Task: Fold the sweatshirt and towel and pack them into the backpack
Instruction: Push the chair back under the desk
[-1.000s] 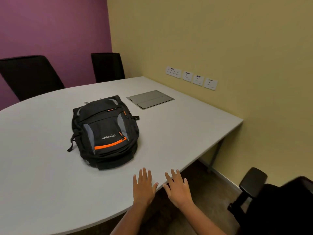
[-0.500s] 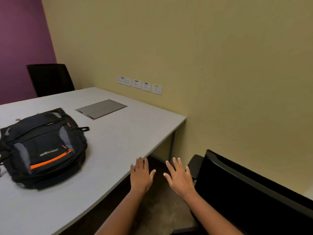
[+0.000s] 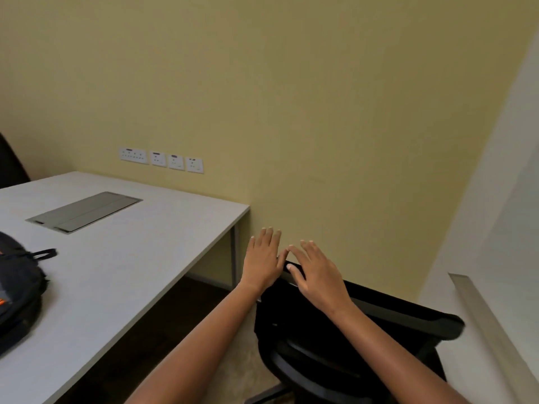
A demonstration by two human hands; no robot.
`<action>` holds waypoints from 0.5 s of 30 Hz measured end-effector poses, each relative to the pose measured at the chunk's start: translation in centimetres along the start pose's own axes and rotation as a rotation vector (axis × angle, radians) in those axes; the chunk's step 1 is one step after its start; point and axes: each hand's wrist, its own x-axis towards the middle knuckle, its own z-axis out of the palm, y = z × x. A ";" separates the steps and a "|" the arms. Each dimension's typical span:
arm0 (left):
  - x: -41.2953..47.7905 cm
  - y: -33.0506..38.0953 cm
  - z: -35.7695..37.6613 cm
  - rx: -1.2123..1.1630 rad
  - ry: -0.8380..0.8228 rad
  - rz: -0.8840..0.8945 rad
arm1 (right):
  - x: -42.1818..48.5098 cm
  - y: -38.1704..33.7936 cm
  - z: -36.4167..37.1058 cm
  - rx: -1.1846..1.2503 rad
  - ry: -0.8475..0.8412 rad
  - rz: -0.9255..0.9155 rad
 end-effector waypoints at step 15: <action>4.3 5.8 4.5 0.094 -0.503 0.030 | -7.8 11.7 -4.3 -0.053 -0.258 0.583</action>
